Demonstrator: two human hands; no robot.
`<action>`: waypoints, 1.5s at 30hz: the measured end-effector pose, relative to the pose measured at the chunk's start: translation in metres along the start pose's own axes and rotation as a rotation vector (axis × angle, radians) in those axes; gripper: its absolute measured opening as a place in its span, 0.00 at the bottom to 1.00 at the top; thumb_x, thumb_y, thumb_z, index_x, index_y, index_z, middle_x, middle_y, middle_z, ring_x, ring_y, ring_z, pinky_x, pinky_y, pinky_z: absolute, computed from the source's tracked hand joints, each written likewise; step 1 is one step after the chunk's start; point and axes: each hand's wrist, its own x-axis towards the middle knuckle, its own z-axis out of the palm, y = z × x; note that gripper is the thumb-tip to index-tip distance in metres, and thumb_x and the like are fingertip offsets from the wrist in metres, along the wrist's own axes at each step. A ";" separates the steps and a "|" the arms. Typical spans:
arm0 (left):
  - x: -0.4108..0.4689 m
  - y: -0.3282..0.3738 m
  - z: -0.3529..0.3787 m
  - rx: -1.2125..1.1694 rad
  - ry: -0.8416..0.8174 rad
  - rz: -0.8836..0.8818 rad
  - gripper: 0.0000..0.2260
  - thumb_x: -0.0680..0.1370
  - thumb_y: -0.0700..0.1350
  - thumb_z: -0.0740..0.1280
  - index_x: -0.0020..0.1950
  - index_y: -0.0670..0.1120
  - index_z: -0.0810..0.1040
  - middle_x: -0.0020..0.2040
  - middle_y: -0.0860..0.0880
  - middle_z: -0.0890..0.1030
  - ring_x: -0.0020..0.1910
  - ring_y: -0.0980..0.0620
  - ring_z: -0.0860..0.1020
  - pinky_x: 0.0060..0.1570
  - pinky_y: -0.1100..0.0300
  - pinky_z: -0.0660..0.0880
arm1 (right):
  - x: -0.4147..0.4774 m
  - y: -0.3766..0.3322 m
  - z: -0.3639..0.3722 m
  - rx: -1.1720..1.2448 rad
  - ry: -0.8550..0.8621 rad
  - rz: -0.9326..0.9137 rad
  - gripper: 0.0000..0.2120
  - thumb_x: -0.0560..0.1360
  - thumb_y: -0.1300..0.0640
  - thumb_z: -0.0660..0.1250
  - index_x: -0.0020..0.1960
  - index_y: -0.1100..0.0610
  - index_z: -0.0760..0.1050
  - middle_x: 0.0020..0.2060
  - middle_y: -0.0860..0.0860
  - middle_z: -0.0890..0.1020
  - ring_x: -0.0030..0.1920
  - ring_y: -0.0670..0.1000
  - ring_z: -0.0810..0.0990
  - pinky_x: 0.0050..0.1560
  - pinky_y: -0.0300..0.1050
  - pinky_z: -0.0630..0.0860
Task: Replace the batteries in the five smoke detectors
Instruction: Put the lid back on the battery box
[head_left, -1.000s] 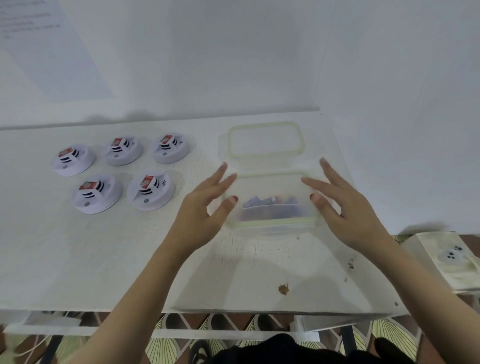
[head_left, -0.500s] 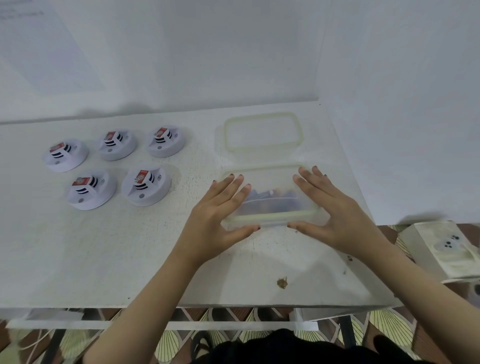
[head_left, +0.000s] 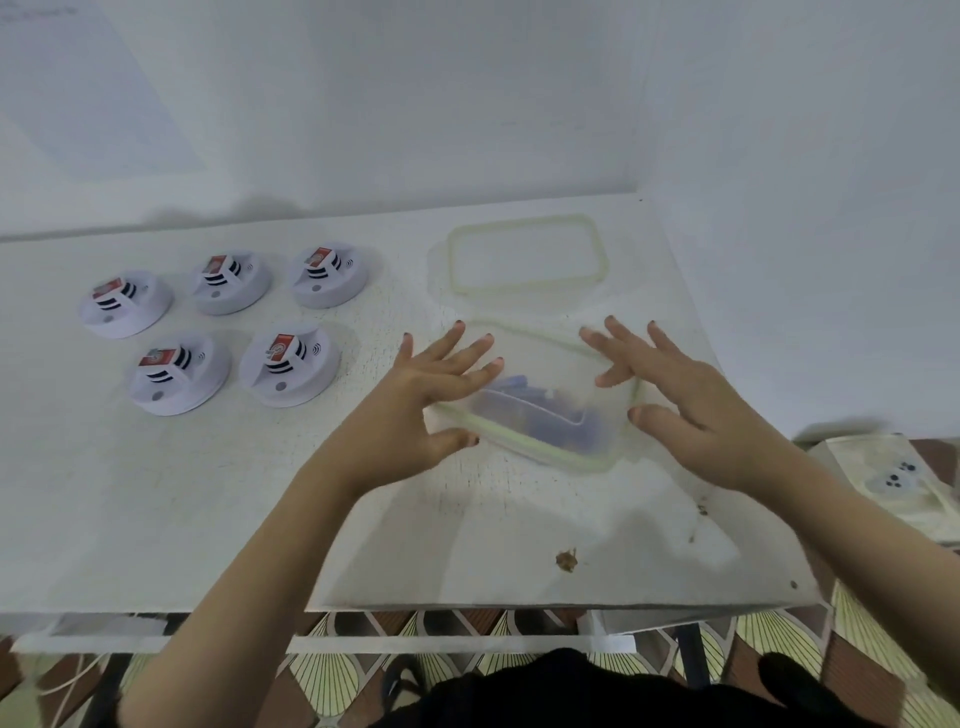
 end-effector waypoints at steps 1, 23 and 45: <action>0.002 0.000 -0.002 0.023 -0.004 0.003 0.32 0.72 0.36 0.73 0.70 0.56 0.66 0.71 0.65 0.60 0.76 0.63 0.52 0.75 0.54 0.41 | 0.000 -0.002 -0.002 -0.003 -0.038 -0.010 0.28 0.68 0.55 0.52 0.68 0.48 0.66 0.58 0.40 0.76 0.73 0.39 0.58 0.74 0.36 0.44; 0.002 0.020 0.048 0.116 0.100 0.162 0.40 0.70 0.60 0.69 0.76 0.42 0.62 0.77 0.48 0.60 0.78 0.53 0.53 0.76 0.60 0.44 | -0.021 0.005 0.027 -0.534 0.204 -0.292 0.25 0.73 0.42 0.66 0.64 0.55 0.76 0.63 0.53 0.77 0.65 0.54 0.74 0.67 0.49 0.67; 0.015 0.017 -0.001 0.189 -0.122 0.062 0.40 0.67 0.27 0.58 0.71 0.62 0.62 0.76 0.57 0.54 0.77 0.58 0.44 0.73 0.56 0.34 | -0.003 0.009 0.004 -0.338 -0.021 -0.144 0.29 0.70 0.52 0.56 0.72 0.45 0.64 0.74 0.49 0.62 0.76 0.48 0.54 0.75 0.49 0.48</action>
